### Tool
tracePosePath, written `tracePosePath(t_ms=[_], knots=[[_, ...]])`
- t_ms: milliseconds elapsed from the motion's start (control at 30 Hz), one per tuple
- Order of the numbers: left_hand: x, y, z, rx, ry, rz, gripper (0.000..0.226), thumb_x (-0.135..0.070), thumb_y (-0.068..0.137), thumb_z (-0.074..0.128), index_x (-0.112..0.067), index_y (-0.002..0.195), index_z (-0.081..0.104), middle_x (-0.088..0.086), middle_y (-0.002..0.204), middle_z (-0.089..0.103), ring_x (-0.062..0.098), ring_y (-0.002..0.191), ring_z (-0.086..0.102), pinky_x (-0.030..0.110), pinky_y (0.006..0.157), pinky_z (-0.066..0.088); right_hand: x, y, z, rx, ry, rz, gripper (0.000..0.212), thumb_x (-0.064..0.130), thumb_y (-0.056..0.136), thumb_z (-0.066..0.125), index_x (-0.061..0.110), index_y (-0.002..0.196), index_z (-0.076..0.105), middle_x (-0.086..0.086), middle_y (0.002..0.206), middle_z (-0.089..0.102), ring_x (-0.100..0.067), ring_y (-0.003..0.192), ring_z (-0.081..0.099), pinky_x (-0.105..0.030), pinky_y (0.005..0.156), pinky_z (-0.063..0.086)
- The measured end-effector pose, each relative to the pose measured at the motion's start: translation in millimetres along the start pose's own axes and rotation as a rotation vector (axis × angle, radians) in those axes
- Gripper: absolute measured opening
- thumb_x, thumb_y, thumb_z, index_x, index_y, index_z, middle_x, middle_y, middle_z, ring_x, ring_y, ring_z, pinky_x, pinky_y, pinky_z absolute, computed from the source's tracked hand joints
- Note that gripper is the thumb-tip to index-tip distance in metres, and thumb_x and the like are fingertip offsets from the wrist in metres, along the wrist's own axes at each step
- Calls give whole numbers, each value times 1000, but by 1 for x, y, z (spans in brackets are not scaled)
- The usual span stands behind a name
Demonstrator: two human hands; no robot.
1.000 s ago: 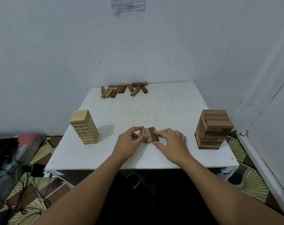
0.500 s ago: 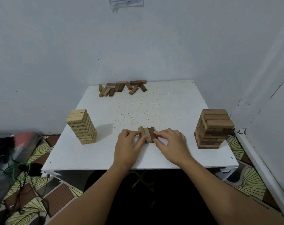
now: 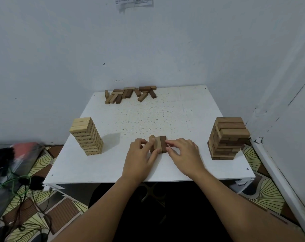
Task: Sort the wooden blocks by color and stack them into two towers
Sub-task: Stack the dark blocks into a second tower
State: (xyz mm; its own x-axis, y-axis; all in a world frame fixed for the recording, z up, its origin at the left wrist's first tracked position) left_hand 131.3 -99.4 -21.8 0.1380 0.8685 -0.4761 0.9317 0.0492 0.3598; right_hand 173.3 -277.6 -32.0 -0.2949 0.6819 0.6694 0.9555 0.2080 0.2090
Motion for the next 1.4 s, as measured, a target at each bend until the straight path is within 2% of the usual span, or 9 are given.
tracePosePath(t_ms=[233,400,567,900,1033,1133,1233,1333,1400], knots=[[-3,1,2,-24,127,51,40,-37,98,68,-25,136,63,6,118,58,27,99,52,40,80,52,-4,-1,-1,-5,-13,48,31,43,99,63,34,127,71,11,116,53,-13,111,41,-25,101,30],[-6,1,4,7,169,64,40,-37,102,52,-22,139,57,7,125,57,29,110,53,39,87,50,-6,-2,-3,-25,9,69,31,42,97,65,33,126,71,10,118,54,-15,116,42,-24,100,34],[-12,0,5,36,132,92,35,-44,100,45,-21,116,66,5,132,57,28,119,53,38,94,45,-5,-2,-3,-19,20,68,34,41,97,64,33,130,69,11,117,53,-13,114,41,-24,99,35],[-4,6,7,209,-19,-212,78,-68,88,66,-28,151,43,-3,147,46,22,135,38,37,111,29,-2,-2,-4,-27,76,53,13,36,97,65,35,94,78,18,106,53,-10,108,41,-23,95,31],[-4,15,7,253,-53,-258,65,-53,87,70,-32,144,47,-10,137,52,20,130,42,37,106,28,-3,-2,-3,-20,81,59,14,34,97,65,31,92,78,16,107,55,-12,107,42,-26,96,33],[-7,21,9,376,-123,-206,65,-46,78,63,-36,140,49,-15,129,55,17,129,44,37,107,24,-5,-2,-6,-35,156,86,16,34,100,60,28,97,75,14,107,57,-10,107,44,-28,94,39],[-3,25,9,455,-168,-172,81,-44,75,60,-33,153,41,-9,149,50,17,141,41,42,119,27,-4,-4,-11,-56,244,83,16,34,103,54,30,105,69,18,110,60,-6,110,48,-29,95,42],[-4,20,-5,343,-426,-279,79,-38,93,64,-30,162,27,-14,164,29,7,151,24,33,121,23,-3,-4,-11,-36,365,98,24,43,102,45,36,119,60,21,123,60,-2,122,49,-29,104,41],[-4,13,-13,193,-636,-406,64,-33,106,52,-31,164,24,-16,164,25,4,150,21,26,114,21,-1,-1,-9,-4,541,166,29,42,106,43,37,133,53,20,137,55,1,132,45,-26,111,36]])
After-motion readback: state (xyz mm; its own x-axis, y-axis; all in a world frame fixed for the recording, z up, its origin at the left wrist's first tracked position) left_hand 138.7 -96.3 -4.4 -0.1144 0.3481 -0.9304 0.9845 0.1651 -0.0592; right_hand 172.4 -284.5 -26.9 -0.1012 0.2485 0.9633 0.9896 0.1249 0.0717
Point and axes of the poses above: each hand's wrist, its own y-axis towards the middle knuckle, its own z-axis out of the palm, x = y × z, the point moved 9 cm from there along y, towards the middle knuckle
